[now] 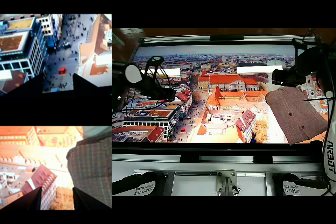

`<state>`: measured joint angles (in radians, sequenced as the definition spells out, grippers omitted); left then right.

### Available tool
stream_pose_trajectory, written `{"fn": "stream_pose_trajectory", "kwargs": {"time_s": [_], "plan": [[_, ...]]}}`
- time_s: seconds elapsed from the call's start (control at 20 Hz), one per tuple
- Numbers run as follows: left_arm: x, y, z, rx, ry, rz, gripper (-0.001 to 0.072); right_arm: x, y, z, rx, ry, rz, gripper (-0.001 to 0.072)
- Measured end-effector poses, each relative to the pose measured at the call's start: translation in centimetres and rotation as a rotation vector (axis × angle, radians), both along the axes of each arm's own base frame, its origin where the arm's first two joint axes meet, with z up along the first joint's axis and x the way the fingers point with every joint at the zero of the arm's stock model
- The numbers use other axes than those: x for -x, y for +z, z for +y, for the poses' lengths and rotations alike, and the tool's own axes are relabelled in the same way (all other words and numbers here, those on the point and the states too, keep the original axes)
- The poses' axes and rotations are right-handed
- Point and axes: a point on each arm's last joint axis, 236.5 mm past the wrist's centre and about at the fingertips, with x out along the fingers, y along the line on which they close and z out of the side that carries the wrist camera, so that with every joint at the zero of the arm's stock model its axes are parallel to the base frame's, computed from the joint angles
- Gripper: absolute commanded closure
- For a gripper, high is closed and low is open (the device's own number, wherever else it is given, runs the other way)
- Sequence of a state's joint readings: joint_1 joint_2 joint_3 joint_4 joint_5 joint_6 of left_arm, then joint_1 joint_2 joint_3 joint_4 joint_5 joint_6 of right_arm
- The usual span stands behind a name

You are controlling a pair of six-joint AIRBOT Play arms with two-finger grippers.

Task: Fold the shirts.

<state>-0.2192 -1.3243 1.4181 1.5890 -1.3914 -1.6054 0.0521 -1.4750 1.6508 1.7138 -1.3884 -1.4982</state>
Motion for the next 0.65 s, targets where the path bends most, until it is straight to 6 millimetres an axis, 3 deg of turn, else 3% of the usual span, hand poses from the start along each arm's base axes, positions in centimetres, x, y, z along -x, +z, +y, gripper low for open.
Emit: {"fn": "stream_pose_trajectory", "kwargs": {"time_s": [0.25, 0.65], "plan": [[0.6, -0.9, 0.3, -0.042, 0.001, 0.060, 0.0248, 0.8, -0.8, 1.3, -0.022, 0.024, 0.049, 0.0210], [0.8, -1.2, 0.5, -0.056, 0.003, 0.079, 0.0248, 1.0, -1.0, 1.6, -0.029, 0.030, 0.062, 0.0210]]}}
